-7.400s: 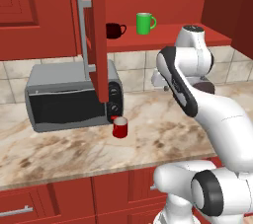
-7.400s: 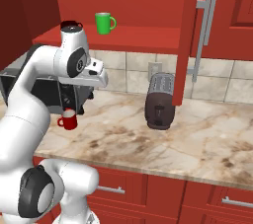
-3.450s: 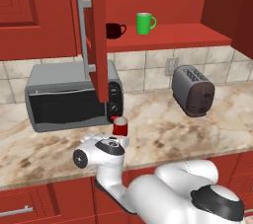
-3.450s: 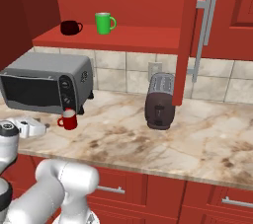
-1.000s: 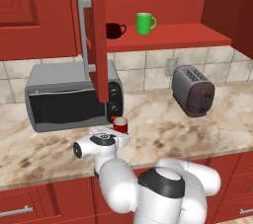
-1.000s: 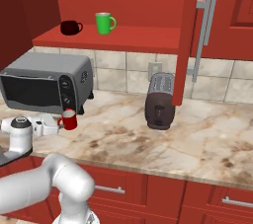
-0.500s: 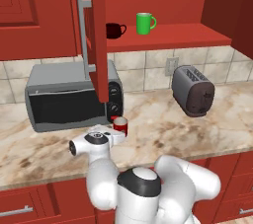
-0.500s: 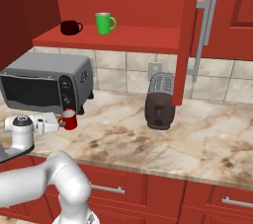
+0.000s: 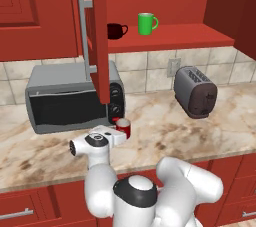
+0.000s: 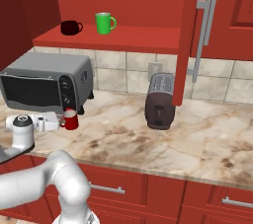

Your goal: Pick the mug on the counter and place it in the cabinet with the handle facing the right, like the mugs already inside.

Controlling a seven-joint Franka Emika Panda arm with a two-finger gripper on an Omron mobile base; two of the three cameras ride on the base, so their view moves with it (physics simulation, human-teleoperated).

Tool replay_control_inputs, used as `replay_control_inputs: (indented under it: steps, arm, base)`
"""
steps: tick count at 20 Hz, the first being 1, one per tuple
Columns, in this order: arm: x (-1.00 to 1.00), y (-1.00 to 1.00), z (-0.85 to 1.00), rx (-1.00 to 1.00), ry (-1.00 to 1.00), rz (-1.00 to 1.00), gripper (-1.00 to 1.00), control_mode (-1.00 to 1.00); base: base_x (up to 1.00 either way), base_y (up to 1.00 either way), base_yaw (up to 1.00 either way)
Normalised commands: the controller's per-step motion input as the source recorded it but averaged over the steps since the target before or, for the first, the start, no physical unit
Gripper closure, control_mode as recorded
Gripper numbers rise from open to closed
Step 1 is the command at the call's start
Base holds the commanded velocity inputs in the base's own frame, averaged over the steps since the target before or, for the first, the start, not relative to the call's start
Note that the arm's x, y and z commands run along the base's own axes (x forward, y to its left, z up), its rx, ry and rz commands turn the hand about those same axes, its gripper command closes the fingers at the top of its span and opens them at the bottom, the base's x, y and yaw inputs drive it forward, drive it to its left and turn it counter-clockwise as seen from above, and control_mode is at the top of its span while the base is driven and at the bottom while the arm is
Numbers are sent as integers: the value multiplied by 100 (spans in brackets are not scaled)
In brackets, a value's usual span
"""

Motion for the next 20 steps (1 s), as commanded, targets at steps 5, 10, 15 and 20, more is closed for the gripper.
replay_control_inputs:
  steps: [5,10,15,20]
  arm:
    - [0,0,4,0,0,-1,100,-100]
    - [0,2,37,0,0,-8,100,-100]
    - [0,0,75,0,2,-7,100,-100]
    - [-24,-10,75,0,5,0,100,-100]
  base:
    - [0,0,0]
    - [0,0,0]
    - [0,0,0]
    - [0,0,0]
